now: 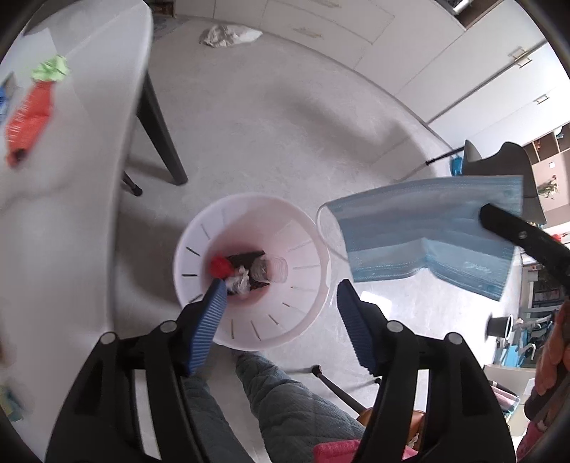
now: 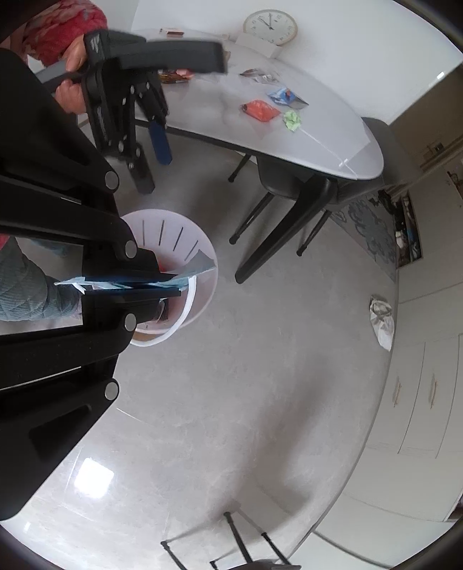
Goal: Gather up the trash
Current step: 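Grasp the blue face mask with the right tool while the left tool drops the red tissue in the wastebasket, then carry the blue face mask over the wastebasket with the right tool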
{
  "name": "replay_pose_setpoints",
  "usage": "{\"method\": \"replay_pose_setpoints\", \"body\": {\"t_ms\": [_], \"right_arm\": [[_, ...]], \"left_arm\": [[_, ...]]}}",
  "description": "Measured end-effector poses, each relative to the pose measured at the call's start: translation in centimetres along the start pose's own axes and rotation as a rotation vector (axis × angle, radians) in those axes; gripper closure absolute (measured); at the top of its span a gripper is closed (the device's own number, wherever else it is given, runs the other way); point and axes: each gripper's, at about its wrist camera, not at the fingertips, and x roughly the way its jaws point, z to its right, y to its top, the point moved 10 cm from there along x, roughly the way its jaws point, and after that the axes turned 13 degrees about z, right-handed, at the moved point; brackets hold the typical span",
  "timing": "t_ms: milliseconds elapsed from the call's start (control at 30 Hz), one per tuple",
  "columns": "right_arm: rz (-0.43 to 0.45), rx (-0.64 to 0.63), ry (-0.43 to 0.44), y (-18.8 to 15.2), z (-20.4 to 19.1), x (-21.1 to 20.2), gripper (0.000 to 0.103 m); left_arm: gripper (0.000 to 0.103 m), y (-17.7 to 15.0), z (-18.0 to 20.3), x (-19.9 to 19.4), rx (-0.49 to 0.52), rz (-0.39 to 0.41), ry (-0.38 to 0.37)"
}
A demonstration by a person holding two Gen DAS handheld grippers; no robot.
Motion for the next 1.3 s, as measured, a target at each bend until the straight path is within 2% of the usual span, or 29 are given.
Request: {"method": "replay_pose_setpoints", "body": {"t_ms": [167,267,400,567,600,633,700,767,833,900,1000,1100,1300], "right_arm": [[-0.002,-0.070,0.021,-0.2,-2.6,0.4,0.100],[-0.020,-0.105,0.034,-1.0,-4.0,1.4,0.100],[-0.076,-0.160,0.035,-3.5,-5.9,5.1,0.100],[-0.190,-0.193,0.015,-7.9,-6.9,11.1,0.097],[-0.206,-0.196,0.014,-8.5,-7.2,11.9,0.084],[-0.217,-0.198,0.009,-9.1,-7.3,12.7,0.062],[-0.225,-0.205,-0.020,-9.7,-7.5,13.8,0.038],[-0.232,-0.204,-0.030,-9.8,-7.9,13.9,0.037],[-0.226,-0.198,-0.034,-9.3,-8.4,13.3,0.029],[-0.198,-0.197,-0.025,-8.3,-9.3,12.1,0.026],[-0.133,-0.233,-0.032,-6.3,-10.7,10.1,0.010],[-0.112,-0.261,-0.063,-5.5,-10.7,9.4,0.009],[-0.144,-0.229,-0.077,-6.1,-9.5,9.6,0.009]], "left_arm": [[0.020,1.6,-0.6,-5.9,0.012,0.115,0.050],[0.013,2.1,-3.3,-11.1,0.015,0.200,0.112],[0.011,0.9,-7.8,-16.0,-0.020,0.257,0.217],[0.011,-2.8,-14.3,-19.6,-0.105,0.248,0.324],[0.011,-3.7,-15.6,-20.0,-0.134,0.236,0.345],[0.011,-4.3,-16.7,-20.3,-0.160,0.228,0.354],[0.011,-5.7,-18.7,-20.7,-0.217,0.221,0.355],[0.011,-6.8,-20.0,-20.5,-0.250,0.218,0.356],[0.011,-7.2,-20.8,-20.4,-0.266,0.213,0.361],[0.011,-7.7,-21.4,-20.2,-0.273,0.209,0.356],[0.011,-8.2,-22.0,-19.2,-0.280,0.193,0.352],[0.011,-8.7,-22.5,-18.3,-0.296,0.180,0.345],[0.011,-8.6,-22.5,-18.3,-0.301,0.182,0.339]]}}
